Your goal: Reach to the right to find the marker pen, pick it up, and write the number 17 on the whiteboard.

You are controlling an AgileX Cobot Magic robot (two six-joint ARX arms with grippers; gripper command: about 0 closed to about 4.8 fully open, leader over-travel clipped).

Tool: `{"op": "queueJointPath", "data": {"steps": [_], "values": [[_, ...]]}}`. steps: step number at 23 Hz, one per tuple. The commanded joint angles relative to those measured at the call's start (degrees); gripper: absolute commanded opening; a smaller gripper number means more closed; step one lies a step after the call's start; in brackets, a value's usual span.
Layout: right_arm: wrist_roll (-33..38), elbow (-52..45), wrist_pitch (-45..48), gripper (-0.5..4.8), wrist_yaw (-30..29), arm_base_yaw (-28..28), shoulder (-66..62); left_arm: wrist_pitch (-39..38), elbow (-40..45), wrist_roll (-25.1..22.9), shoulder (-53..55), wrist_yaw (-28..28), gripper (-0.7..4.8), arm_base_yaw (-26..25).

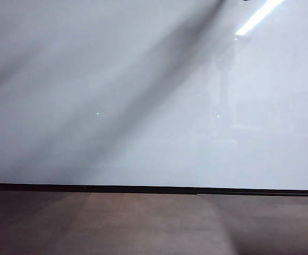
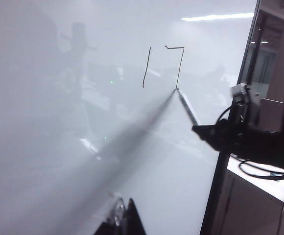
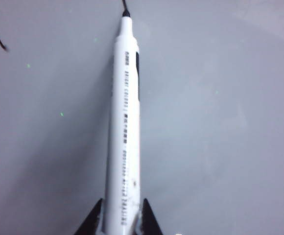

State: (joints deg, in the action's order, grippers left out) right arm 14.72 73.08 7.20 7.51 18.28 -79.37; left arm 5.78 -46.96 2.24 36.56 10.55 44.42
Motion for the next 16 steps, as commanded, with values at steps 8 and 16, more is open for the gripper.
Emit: {"op": "queueJointPath", "data": {"steps": [8,16], "values": [[-1.31,-7.06,-0.57,-0.02,2.51,7.74,15.04,0.79,1.44,-0.09,-1.2,-3.13,-0.05,-0.04],[-2.19,-15.47,-2.73,-0.02,1.97,9.49,23.93,3.74,12.55,-0.09,-8.26,-10.08,-0.05,-7.61]]}}
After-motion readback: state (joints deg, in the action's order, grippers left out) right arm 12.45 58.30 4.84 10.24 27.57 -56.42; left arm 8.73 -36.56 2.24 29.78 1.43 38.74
